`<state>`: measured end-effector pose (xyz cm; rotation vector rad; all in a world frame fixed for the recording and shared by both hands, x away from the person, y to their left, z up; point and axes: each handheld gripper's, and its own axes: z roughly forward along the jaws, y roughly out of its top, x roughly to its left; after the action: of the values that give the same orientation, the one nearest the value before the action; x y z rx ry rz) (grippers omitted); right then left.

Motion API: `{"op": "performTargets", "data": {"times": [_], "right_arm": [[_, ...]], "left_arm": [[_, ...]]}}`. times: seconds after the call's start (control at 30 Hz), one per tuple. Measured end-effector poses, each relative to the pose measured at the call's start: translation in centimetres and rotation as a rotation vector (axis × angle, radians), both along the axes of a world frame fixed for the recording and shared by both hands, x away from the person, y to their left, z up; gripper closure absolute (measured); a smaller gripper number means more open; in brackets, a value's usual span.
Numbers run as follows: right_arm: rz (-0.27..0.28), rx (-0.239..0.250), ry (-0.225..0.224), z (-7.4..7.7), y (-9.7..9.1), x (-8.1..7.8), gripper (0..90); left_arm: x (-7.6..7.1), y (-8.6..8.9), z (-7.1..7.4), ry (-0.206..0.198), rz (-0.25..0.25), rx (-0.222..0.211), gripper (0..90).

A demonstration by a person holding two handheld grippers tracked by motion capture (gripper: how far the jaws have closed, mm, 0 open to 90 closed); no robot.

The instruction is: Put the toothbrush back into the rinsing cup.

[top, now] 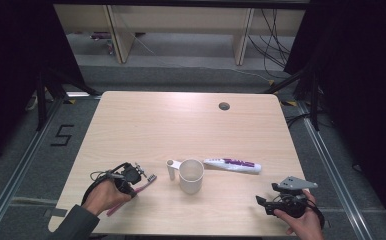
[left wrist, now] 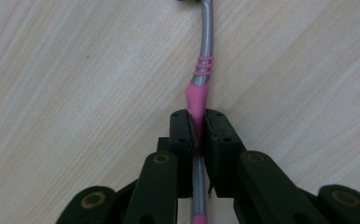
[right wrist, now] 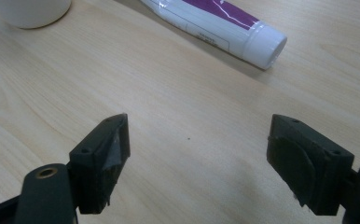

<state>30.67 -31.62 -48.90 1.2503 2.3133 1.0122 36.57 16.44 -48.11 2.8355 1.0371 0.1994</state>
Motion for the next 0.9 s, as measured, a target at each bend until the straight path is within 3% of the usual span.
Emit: {"op": "performTargets", "data": {"times": [0.37,0.57,0.63,0.9], "right_arm": [[-0.003,0.001,0.005,0.0,0.0,0.0,22.1],[-0.004,0.002,0.005,0.0,0.0,0.0,22.1],[-0.006,0.004,0.006,0.0,0.0,0.0,22.1],[-0.013,0.023,0.007,0.0,0.0,0.0,22.1]], "left_arm": [[0.6,-0.7,0.1,0.047,-0.041,0.059,82.2],[0.5,-0.8,0.1,0.031,-0.091,0.072,82.5],[0.5,-0.6,0.4,0.001,-0.097,0.059,82.5],[0.6,0.9,2.2,-0.076,-0.039,-0.067,82.5]]}}
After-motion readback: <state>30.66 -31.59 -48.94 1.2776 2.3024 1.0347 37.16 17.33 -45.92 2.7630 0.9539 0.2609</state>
